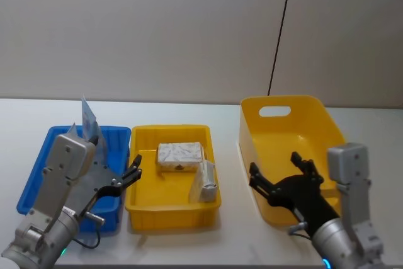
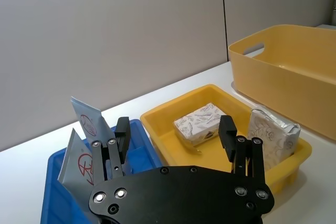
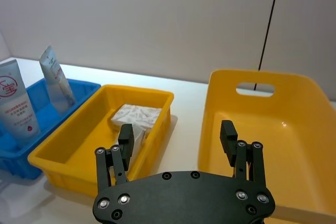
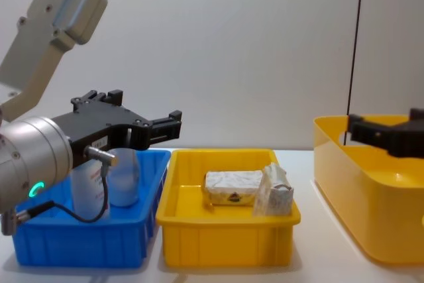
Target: Bimanual collaborative sorting of washing and personal care products
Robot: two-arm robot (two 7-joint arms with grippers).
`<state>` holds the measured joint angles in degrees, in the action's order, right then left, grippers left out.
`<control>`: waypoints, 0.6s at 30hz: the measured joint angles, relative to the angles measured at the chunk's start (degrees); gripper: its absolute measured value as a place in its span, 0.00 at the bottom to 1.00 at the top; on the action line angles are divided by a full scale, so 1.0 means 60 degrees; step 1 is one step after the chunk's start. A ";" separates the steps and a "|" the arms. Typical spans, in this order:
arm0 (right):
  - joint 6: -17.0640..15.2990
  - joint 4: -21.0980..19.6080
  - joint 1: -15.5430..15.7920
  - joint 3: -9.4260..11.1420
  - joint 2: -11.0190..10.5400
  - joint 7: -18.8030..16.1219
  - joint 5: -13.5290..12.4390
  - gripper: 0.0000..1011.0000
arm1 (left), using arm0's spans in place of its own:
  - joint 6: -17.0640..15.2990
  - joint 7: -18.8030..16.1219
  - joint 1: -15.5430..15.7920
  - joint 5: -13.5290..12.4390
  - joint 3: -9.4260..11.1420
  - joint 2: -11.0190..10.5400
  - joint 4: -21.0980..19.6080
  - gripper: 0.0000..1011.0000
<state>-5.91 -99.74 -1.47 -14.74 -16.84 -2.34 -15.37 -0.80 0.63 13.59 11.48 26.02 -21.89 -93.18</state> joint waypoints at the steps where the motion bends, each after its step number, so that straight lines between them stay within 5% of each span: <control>1: -0.0166 0.0072 -0.0088 -0.0069 0.0095 0.0075 0.0045 0.99 | 0.0000 0.0000 0.0000 0.0000 0.0001 0.0000 0.0000 0.99; 18: -0.1682 0.1338 -0.1336 -0.0973 0.1224 0.0528 0.0523 0.99 | 0.0000 0.0000 0.0000 0.0000 0.0000 0.0000 0.0000 0.99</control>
<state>-16.00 -91.71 -9.49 -20.58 -9.50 0.82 -12.23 -0.80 0.63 13.59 11.48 26.03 -21.89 -93.17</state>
